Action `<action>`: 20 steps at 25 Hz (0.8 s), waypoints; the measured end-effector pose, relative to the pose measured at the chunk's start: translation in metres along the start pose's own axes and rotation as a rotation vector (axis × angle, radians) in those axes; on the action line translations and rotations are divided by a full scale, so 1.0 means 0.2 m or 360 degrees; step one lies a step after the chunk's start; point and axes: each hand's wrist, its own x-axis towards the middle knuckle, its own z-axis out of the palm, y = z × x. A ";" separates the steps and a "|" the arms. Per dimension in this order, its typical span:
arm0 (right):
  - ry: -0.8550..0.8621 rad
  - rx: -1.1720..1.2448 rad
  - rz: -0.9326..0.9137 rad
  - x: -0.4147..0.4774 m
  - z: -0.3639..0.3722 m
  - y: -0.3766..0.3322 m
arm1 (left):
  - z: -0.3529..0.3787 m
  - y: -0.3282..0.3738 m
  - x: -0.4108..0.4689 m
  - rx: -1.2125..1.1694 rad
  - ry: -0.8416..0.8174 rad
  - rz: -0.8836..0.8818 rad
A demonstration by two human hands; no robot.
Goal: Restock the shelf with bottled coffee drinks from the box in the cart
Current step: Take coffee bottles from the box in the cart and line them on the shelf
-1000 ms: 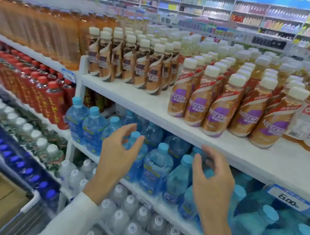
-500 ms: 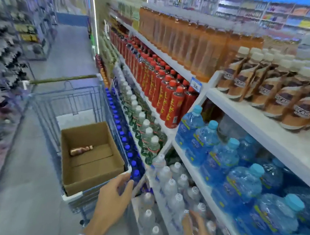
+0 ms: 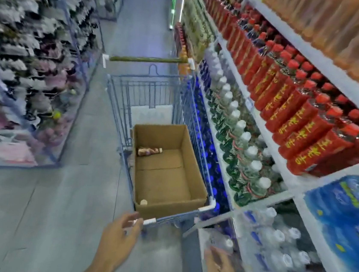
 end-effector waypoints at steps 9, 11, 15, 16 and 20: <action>-0.0348 -0.0457 -0.0135 0.51 0.35 -0.24 | -0.03 -0.03 0.37 0.0009 0.0135 -0.0279; -0.0472 -0.0528 -0.0214 0.70 0.41 -0.31 | 0.02 -0.01 0.48 0.0052 0.0163 -0.0347; -0.0705 -0.0682 -0.0227 1.11 0.53 -0.47 | 0.12 0.11 0.72 0.0035 0.0288 -0.0479; -0.0782 -0.0779 -0.0244 1.21 0.57 -0.50 | 0.14 0.12 0.80 0.0035 0.0320 -0.0500; -0.1260 -0.1158 -0.0238 1.52 0.76 -0.46 | 0.19 0.11 1.10 -0.0002 0.0438 -0.0587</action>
